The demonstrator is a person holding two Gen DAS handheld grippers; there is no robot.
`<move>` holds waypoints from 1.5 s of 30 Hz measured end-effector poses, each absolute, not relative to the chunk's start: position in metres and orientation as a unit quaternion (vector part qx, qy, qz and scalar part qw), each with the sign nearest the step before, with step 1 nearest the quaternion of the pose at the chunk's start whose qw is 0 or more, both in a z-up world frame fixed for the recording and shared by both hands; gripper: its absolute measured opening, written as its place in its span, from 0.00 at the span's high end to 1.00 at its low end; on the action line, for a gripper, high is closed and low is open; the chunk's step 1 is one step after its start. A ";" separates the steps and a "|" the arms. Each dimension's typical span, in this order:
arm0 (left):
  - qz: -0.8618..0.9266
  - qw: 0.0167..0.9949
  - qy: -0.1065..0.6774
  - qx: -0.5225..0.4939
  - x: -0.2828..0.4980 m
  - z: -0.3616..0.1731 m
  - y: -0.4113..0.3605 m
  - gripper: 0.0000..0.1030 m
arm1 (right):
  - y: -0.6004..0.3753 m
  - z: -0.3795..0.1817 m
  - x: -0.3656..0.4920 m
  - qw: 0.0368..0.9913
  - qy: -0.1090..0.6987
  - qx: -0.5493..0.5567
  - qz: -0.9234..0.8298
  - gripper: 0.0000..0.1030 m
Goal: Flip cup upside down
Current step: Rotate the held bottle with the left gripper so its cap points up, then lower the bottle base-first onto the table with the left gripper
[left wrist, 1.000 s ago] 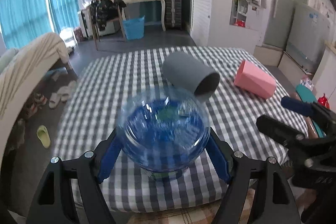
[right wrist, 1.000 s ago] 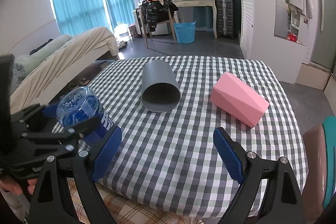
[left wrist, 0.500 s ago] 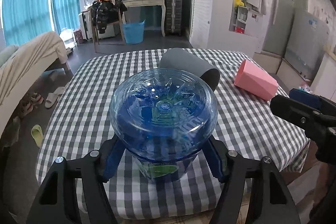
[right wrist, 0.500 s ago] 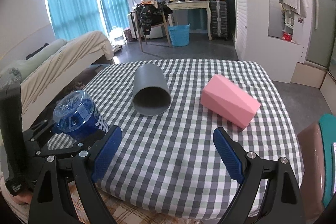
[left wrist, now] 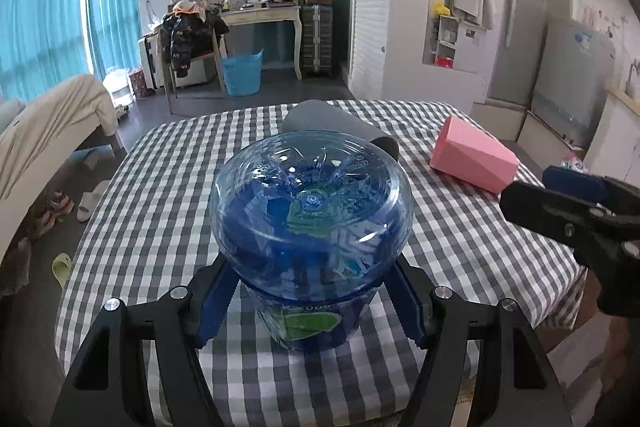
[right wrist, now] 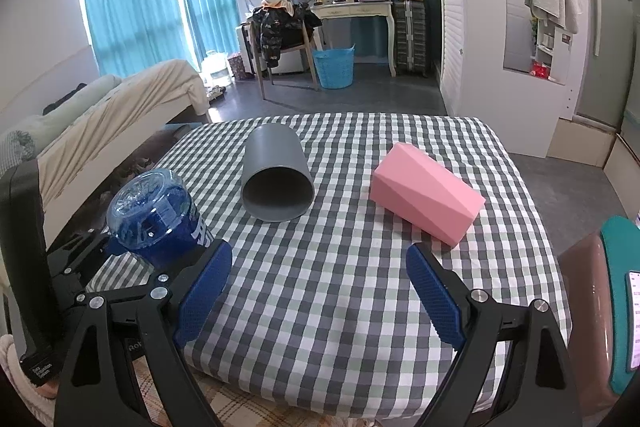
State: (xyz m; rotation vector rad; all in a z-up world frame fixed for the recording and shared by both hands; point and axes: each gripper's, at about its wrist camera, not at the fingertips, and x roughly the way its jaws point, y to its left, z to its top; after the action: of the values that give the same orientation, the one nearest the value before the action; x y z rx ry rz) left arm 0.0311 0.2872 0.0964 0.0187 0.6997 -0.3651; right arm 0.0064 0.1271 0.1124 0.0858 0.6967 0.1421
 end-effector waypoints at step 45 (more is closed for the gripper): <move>-0.108 0.974 0.182 -0.077 -0.044 0.165 0.418 0.01 | 0.181 0.155 -0.072 0.969 0.241 -0.001 0.050 0.00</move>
State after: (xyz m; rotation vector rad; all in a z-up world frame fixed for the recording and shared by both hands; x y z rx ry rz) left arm -0.0436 0.4175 0.1652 -0.1547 0.3674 -0.2186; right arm -0.0723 0.1806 0.1547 -0.0015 0.4875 0.1012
